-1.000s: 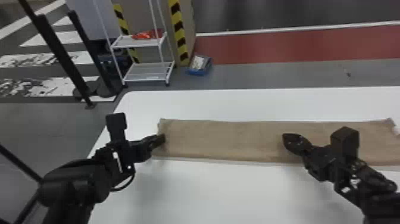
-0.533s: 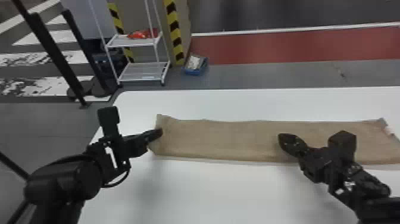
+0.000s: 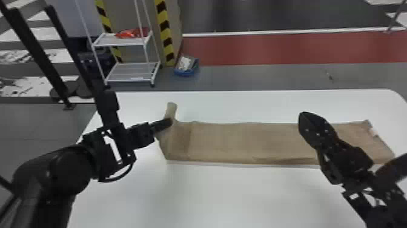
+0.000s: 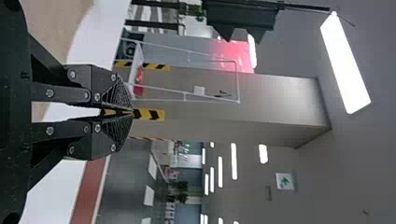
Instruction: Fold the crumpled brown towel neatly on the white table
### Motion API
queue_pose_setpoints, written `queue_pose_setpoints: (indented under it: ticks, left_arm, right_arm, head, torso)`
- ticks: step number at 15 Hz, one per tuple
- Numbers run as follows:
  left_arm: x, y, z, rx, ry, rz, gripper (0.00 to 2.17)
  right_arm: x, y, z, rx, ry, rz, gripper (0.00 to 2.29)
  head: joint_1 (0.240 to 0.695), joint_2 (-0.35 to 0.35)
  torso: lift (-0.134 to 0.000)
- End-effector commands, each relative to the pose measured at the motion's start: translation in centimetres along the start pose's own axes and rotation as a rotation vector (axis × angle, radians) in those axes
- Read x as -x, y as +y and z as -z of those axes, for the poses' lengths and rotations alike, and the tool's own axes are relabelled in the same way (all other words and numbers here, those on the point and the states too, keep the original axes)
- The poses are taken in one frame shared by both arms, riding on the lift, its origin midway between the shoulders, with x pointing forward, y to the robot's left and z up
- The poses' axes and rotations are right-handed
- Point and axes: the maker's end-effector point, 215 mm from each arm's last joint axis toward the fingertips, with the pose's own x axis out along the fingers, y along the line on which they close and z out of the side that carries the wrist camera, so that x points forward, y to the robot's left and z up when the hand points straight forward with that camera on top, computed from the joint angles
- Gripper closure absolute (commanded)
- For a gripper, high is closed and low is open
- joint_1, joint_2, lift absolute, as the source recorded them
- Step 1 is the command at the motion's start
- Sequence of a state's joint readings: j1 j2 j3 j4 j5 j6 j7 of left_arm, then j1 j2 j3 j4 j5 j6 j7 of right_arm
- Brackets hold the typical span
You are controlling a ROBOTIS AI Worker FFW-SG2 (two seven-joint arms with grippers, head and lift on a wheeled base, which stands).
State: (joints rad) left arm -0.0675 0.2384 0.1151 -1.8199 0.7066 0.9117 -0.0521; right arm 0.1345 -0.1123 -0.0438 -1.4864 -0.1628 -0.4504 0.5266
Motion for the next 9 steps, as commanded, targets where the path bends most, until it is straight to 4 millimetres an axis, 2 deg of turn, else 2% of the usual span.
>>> queue_pose_setpoints:
  ticks: [1, 2, 4, 5, 6, 7, 9]
  left_arm:
    - [-1.5, -6.4, 2.0, -0.001, 0.025, 0.067, 1.38]
    - [-2.3, -9.2, 3.6, -0.021, 0.048, 0.085, 1.38]
    - [-4.1, -13.7, 5.2, -0.056, 0.042, 0.095, 1.38]
    - [-5.3, -15.7, 5.6, -0.08, 0.023, 0.084, 1.38]
    - [-6.5, -17.2, 6.0, -0.082, 0.019, 0.088, 1.38]
    - [-7.4, -17.8, 6.5, -0.095, 0.02, 0.085, 1.38]
    - [-8.4, -19.0, 6.9, -0.123, 0.006, 0.081, 1.38]
  right_arm:
    - [4.2, -3.8, -4.7, 0.053, -0.134, 0.092, 0.0]
    - [6.6, -5.9, -6.5, 0.07, -0.184, 0.138, 0.01]
    - [11.0, -9.8, -8.9, 0.1, -0.248, 0.218, 0.08]
    - [12.7, -11.6, -9.0, 0.111, -0.252, 0.253, 0.09]
    - [13.8, -12.8, -8.6, 0.11, -0.242, 0.269, 0.09]
    - [15.0, -13.9, -8.7, 0.124, -0.245, 0.283, 0.09]
    - [16.6, -15.1, -8.7, 0.127, -0.242, 0.302, 0.09]
  head:
    - [0.695, 0.063]
    - [0.695, -0.003]
    - [0.695, -0.093]
    - [0.695, -0.149]
    - [0.695, -0.205]
    - [0.695, -0.295]
    - [0.695, -0.35]
  torso:
    - [-0.124]
    - [-0.124]
    - [-0.124]
    - [-0.124]
    - [-0.124]
    - [-0.124]
    - [-0.124]
